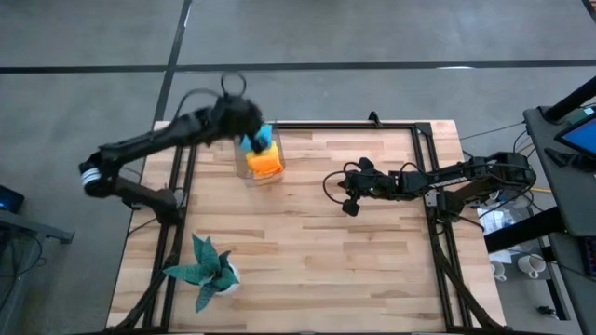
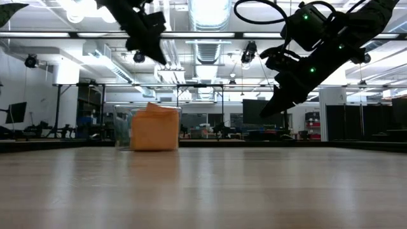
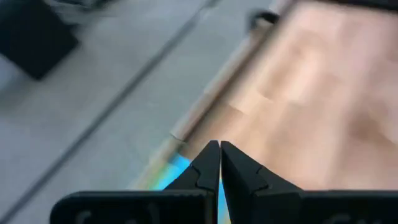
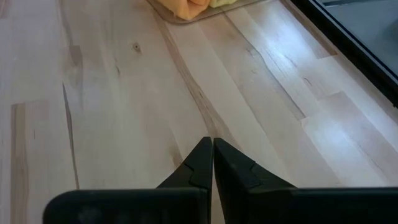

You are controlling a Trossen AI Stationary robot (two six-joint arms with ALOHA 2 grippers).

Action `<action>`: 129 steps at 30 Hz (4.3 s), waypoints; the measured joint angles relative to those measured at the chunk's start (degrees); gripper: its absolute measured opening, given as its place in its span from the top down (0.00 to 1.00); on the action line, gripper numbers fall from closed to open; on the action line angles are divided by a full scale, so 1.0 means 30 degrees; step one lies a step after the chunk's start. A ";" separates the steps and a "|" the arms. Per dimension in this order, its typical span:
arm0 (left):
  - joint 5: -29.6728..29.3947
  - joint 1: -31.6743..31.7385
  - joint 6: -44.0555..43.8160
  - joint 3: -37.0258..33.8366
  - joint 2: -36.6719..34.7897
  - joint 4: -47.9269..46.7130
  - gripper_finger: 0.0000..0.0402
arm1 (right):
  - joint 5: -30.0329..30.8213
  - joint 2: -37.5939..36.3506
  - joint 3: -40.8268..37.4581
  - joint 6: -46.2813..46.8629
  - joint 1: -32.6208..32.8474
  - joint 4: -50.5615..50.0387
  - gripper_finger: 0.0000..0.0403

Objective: Roll microfiber towels into tight, uniform cylinder then place into a basket
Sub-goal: Move the transparent bin to the top left of the table, then return to Home Position

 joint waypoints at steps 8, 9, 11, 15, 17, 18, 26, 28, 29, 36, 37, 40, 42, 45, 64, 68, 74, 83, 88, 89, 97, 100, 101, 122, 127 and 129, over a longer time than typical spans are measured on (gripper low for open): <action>0.0841 -0.3335 -0.1513 -0.5096 -0.0383 0.2619 1.00 | 0.0000 0.0000 -0.0093 0.0128 -0.0003 0.0217 0.98; 0.0847 -0.3497 -0.1504 -0.5286 0.0055 0.3294 1.00 | 0.0000 0.0000 -0.0091 0.0128 -0.0002 0.0277 0.98; 0.0915 -0.3642 -0.1285 -0.5381 0.1038 0.4748 1.00 | 0.0000 0.0000 -0.0086 0.0146 0.0000 0.0373 0.98; 0.0976 -0.3607 -0.0433 -0.4014 0.3447 0.6361 1.00 | 0.0000 0.0000 -0.0093 0.0273 0.0000 0.0406 0.98; 0.0997 -0.3607 -0.0320 -0.2873 0.4991 0.6087 1.00 | 0.0000 0.0000 -0.0093 0.0273 0.0000 0.0412 0.98; 0.1064 -0.3607 -0.0047 -0.2316 0.5767 0.5695 1.00 | 0.0000 0.0000 -0.0093 0.0274 -0.0005 0.0413 0.98; 0.0909 -0.4053 0.0629 0.1494 0.9815 0.2775 1.00 | 0.0000 0.0000 -0.0459 0.0776 0.0000 0.0530 0.98; 0.0778 -0.4117 0.0643 0.1745 0.9897 0.1869 1.00 | 0.0000 0.0000 -0.0634 0.0781 -0.0007 0.0559 0.98; 0.0648 -0.4146 0.0643 0.1798 0.9821 0.1559 1.00 | 0.0000 0.0000 -0.0726 0.0822 -0.0007 0.0579 0.98; -0.0541 -0.4256 0.0490 0.1784 0.8913 -0.1555 1.00 | 0.0003 0.0000 -0.1108 0.1133 -0.0005 0.0610 0.98; -0.0563 -0.4256 0.0483 0.1769 0.8881 -0.1842 1.00 | 0.0000 0.0000 -0.1122 0.1133 -0.0003 0.0627 0.98; -0.0567 -0.4270 0.0469 0.1762 0.8821 -0.2485 1.00 | 0.0000 0.0000 -0.1144 0.1293 -0.0002 0.0676 0.98; -0.0582 -0.4278 0.0461 0.1762 0.8752 -0.2701 1.00 | 0.0000 0.0000 -0.1157 0.1286 0.0000 0.0698 0.98; -0.0772 -0.4317 0.0482 0.1782 0.8387 -0.2701 1.00 | 0.0002 0.0000 -0.1157 0.1267 -0.0007 0.0706 0.98; 0.3975 -0.5038 -0.0738 -1.1333 -0.7988 0.7325 1.00 | 0.0000 0.0000 -0.1287 0.1257 0.0000 0.0726 0.98; 0.4865 -0.5409 -0.1941 -1.6124 -1.3204 1.0894 1.00 | 0.0004 0.0000 -0.1310 0.1257 0.0000 0.0723 0.98; 0.6388 -0.5575 -0.3708 -2.0301 -1.9006 1.1894 1.00 | 0.0000 0.0000 -0.1317 0.1949 0.0000 0.0729 0.98; 0.6857 -0.6008 -0.4837 -2.3156 -2.4614 1.0661 1.00 | -0.0286 0.0000 -0.1317 0.3091 0.0000 0.0708 0.98; 0.6725 -0.6936 -0.5530 -2.3490 -2.3740 1.0956 1.00 | -0.1382 -0.0268 -0.1352 0.3122 0.0270 0.0189 0.98; 0.6631 -0.7235 -0.5535 -2.3490 -2.3319 1.1060 1.00 | -0.1501 -0.0429 -0.1396 0.3122 0.0408 -0.0078 0.98; 0.3733 -1.0019 -0.4367 -2.3504 -2.1452 1.2391 1.00 | -0.1501 -0.2508 -0.2595 0.3632 0.2517 -0.0239 0.98; 0.3280 -1.0237 -0.3784 -2.3504 -2.1411 1.2354 1.00 | -0.1508 -0.3773 -0.3378 0.3625 0.3202 0.0261 0.98; 0.3284 -1.0230 -0.3662 -2.3505 -2.1543 1.2340 1.00 | -0.1515 -0.4360 -0.3640 0.3632 0.3334 0.0316 0.98; 0.3127 -1.0230 -0.3473 -2.3548 -2.2485 1.0768 1.00 | -0.3206 -2.2458 -0.9299 0.0286 0.3414 0.0474 0.98; 0.3122 -1.0230 -0.3488 -2.3555 -2.2293 1.0776 1.00 | -0.3162 -2.6031 -0.9971 -0.0223 0.3410 -0.2094 0.98; 0.3117 -1.0230 -0.3495 -2.3563 -2.2200 1.0827 1.00 | -0.3217 -2.5920 -0.9904 -0.0688 0.3415 -0.1856 0.98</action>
